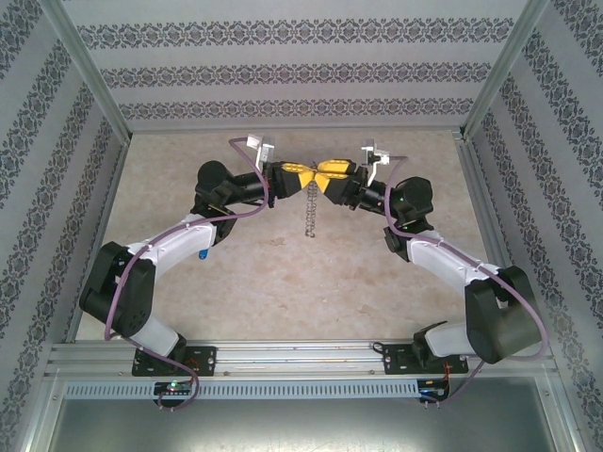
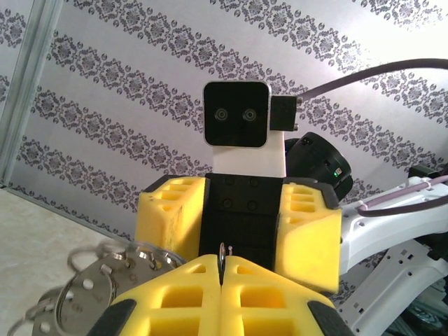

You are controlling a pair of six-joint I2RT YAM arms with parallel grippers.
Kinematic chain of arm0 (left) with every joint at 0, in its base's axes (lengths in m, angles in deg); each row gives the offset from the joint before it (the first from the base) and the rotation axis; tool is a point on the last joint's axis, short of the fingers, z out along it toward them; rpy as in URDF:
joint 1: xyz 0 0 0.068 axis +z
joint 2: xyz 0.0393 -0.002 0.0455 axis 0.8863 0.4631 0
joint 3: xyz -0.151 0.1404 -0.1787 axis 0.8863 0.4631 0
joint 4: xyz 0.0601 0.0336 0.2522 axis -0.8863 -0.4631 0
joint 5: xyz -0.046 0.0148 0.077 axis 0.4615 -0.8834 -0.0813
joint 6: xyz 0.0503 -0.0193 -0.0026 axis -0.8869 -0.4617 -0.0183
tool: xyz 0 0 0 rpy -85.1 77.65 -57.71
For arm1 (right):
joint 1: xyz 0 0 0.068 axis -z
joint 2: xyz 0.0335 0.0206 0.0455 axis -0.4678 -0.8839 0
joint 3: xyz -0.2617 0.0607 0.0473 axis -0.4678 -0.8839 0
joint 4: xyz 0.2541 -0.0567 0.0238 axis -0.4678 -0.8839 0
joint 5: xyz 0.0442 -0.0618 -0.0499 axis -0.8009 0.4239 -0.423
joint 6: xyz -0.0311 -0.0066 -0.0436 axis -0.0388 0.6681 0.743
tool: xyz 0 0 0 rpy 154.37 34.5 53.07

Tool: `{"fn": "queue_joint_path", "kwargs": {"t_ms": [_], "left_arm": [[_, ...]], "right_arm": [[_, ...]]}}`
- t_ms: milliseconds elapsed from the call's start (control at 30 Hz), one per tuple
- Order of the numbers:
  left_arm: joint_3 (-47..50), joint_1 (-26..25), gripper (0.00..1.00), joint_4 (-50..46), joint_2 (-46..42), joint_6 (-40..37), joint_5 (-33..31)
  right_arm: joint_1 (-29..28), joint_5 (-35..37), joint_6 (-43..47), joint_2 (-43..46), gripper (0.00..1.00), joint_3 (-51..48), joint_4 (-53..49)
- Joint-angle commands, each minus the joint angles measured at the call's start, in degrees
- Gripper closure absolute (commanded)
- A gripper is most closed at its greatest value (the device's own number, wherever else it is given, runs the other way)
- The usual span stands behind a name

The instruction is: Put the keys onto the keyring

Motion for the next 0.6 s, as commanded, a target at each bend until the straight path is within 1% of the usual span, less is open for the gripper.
{"fn": "queue_joint_path", "kwargs": {"t_ms": [0, 133, 233, 300, 367, 433, 567], "left_arm": [[0.1, -0.5, 1.0, -3.3, -2.5, -6.2, -2.0], [-0.2, 0.0, 1.0, -11.0, -4.3, -12.0, -3.5], [0.2, 0.5, 1.0, -15.1, -5.9, -16.2, -5.1], [1.0, 0.6, 1.0, -18.1, -7.3, -20.2, -7.6], [1.2, 0.6, 1.0, -20.2, -8.2, -23.4, -8.4], [1.4, 0.6, 1.0, -21.2, -8.9, -25.0, -10.1], [0.9, 1.1, 1.0, -21.0, -9.5, -26.1, -13.4]], "right_arm": [[1.0, 1.1, -0.7, 3.1, 0.45, -1.3, 0.7], [1.4, 1.1, 0.2, 8.6, 0.42, -6.0, -3.7], [1.3, 1.8, 2.3, 14.1, 0.4, -9.9, -10.2], [0.3, 2.7, 4.5, 17.3, 0.4, -12.2, -15.6], [-1.8, 4.0, 6.6, 19.2, 0.4, -14.6, -19.7], [-5.0, 6.3, 9.1, 19.9, 0.39, -16.5, -23.4], [-13.8, 11.6, 12.6, 16.3, 0.39, -18.6, -26.3]]}}
